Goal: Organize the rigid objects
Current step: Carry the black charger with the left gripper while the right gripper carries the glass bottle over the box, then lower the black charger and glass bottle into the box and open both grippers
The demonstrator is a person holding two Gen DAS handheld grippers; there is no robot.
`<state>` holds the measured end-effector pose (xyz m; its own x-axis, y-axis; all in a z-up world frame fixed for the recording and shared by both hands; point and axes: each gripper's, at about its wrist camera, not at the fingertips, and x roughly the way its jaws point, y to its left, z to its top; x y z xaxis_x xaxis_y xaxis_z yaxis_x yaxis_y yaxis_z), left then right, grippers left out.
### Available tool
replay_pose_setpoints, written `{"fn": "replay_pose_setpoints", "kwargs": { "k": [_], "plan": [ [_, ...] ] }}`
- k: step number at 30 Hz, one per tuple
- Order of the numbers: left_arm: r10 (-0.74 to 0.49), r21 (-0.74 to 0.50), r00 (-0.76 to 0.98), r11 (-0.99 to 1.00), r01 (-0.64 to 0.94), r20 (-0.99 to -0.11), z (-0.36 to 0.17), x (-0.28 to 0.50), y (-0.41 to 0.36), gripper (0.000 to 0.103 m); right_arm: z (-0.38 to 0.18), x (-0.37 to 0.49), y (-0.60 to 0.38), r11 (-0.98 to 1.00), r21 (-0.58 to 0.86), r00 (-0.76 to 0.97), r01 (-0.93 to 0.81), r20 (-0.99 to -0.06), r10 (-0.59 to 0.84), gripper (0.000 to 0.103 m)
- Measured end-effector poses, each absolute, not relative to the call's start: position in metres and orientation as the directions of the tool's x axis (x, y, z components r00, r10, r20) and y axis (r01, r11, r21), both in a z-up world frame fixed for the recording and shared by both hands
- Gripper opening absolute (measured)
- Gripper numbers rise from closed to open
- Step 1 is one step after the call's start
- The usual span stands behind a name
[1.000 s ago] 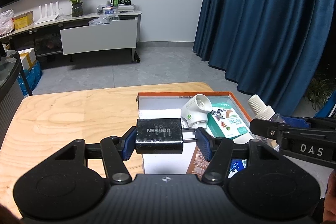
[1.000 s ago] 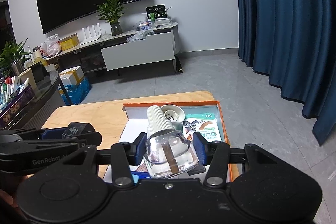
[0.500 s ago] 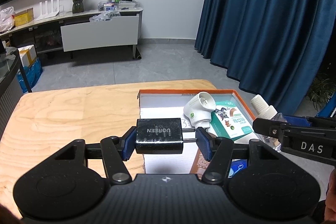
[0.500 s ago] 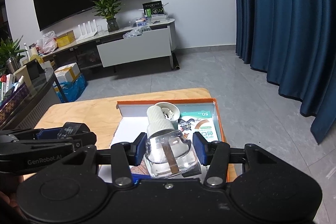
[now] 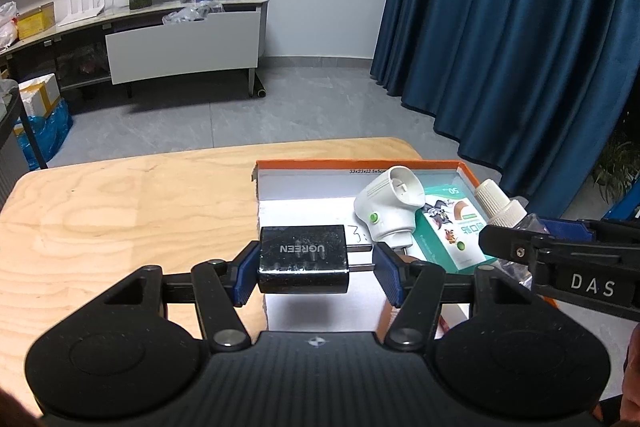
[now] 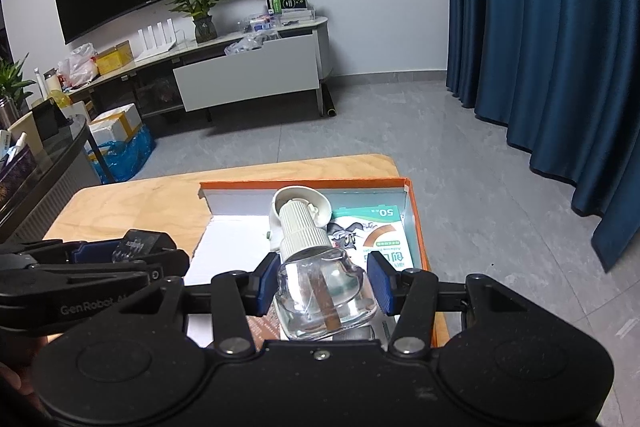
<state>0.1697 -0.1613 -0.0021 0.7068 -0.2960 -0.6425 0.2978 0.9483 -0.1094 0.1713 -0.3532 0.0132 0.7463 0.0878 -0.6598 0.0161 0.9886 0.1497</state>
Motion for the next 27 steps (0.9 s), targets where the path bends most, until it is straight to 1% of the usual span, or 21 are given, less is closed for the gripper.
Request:
{"fn": "replay_pose_setpoints", "kwargs": {
  "k": [13, 16, 17, 19, 22, 23, 24, 25, 27],
  "plan": [
    [-0.309, -0.132, 0.677, 0.944, 0.301, -0.668, -0.019, 0.197, -0.170, 0.061, -0.001, 0.203, -0.348, 0.989, 0.145, 0.734, 0.018, -0.674, 0.086, 0.059],
    [-0.313, -0.140, 0.665, 0.943, 0.301, -0.678, -0.024, 0.203, -0.172, 0.061, -0.003, 0.206, -0.351, 0.988, 0.155, 0.739, 0.022, -0.667, 0.088, 0.063],
    [-0.318, -0.148, 0.657, 0.942, 0.302, -0.683, -0.027, 0.206, -0.173, 0.061, -0.002, 0.206, -0.351, 0.988, 0.156, 0.742, 0.024, -0.665, 0.087, 0.068],
    [-0.329, -0.165, 0.639, 0.938, 0.304, -0.695, -0.030, 0.209, -0.173, 0.060, 0.000, 0.203, -0.353, 0.988, 0.155, 0.750, 0.023, -0.656, 0.086, 0.068],
    [-0.338, -0.167, 0.633, 0.934, 0.316, -0.697, -0.029, 0.207, -0.174, 0.066, 0.006, 0.195, -0.354, 0.990, 0.138, 0.763, 0.027, -0.642, 0.069, 0.068],
    [-0.336, -0.161, 0.635, 0.934, 0.318, -0.696, -0.027, 0.205, -0.174, 0.073, 0.009, 0.193, -0.355, 0.990, 0.138, 0.769, 0.028, -0.636, 0.067, 0.068],
    [-0.340, -0.161, 0.636, 0.933, 0.322, -0.693, -0.026, 0.203, -0.175, 0.075, 0.011, 0.190, -0.356, 0.990, 0.140, 0.773, 0.032, -0.631, 0.064, 0.069],
    [-0.343, -0.161, 0.639, 0.931, 0.327, -0.689, -0.024, 0.202, -0.175, 0.075, 0.013, 0.187, -0.357, 0.989, 0.141, 0.776, 0.036, -0.627, 0.061, 0.070],
    [-0.334, -0.147, 0.647, 0.934, 0.326, -0.685, -0.019, 0.197, -0.174, 0.078, 0.018, 0.181, -0.359, 0.990, 0.135, 0.784, 0.047, -0.619, 0.047, 0.071]
  ]
}}
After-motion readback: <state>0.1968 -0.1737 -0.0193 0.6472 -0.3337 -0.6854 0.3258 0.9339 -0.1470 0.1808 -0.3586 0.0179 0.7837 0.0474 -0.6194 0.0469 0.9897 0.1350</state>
